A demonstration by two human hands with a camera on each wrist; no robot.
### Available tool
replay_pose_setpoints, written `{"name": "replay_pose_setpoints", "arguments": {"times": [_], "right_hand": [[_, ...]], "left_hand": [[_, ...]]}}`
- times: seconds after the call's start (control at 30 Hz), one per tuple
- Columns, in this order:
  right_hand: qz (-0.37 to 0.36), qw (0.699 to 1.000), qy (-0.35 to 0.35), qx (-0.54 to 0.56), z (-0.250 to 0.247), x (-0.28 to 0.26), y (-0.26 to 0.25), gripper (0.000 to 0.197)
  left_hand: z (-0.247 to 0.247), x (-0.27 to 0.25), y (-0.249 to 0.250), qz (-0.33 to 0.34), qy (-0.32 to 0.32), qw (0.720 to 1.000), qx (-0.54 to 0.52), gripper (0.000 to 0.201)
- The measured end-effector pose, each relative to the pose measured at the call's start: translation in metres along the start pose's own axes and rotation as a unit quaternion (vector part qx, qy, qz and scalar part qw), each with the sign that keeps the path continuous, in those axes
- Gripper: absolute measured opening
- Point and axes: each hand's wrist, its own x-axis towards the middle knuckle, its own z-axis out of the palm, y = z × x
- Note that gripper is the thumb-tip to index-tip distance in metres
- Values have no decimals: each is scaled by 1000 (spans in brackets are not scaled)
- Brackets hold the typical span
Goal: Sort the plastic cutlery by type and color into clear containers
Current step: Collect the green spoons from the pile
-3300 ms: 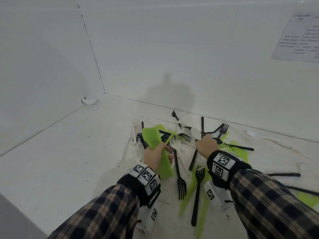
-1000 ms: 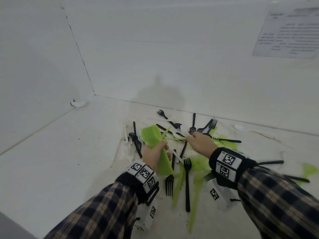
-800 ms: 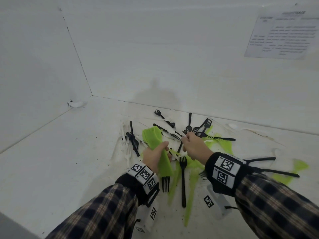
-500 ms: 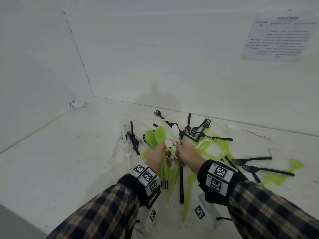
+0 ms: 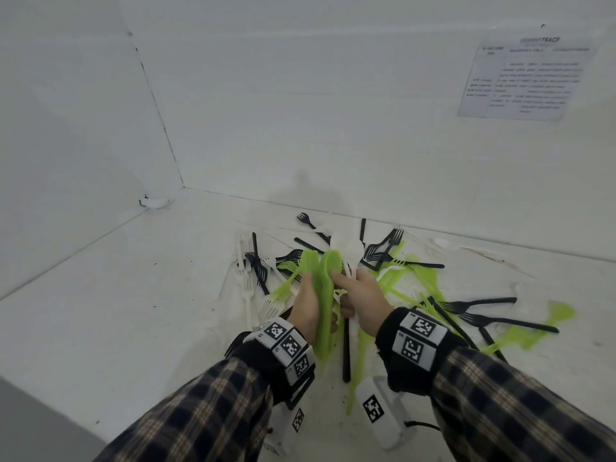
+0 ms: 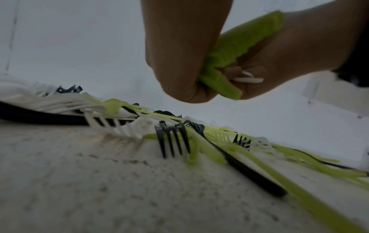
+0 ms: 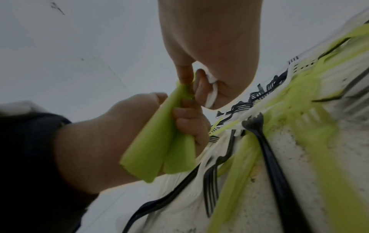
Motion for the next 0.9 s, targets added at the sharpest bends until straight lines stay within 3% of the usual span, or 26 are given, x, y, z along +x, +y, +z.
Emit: {"name": "replay_pose_setpoints", "arguments": {"times": [0.1, 0.27, 0.37, 0.57, 0.73, 0.9], "right_hand": [[2, 1000, -1, -19, -2, -1, 2, 17], [-10, 999, 13, -27, -3, -4, 5, 17], [-21, 999, 43, -13, -2, -6, 7, 9], [-31, 996, 69, -40, -12, -12, 2, 7], [55, 998, 0, -38, -29, -19, -1, 25], [34, 998, 20, -52, -38, -18, -2, 22]], "left_hand": [[2, -7, -1, 5, -34, 999, 7, 60], [4, -4, -9, 28, -26, 999, 26, 63], [8, -4, -12, 30, -44, 998, 30, 46], [13, -12, -13, -10, -124, 992, 16, 38], [12, -18, -6, -67, -176, 982, 11, 28], [14, -22, -6, -119, -207, 970, 42, 35]]}}
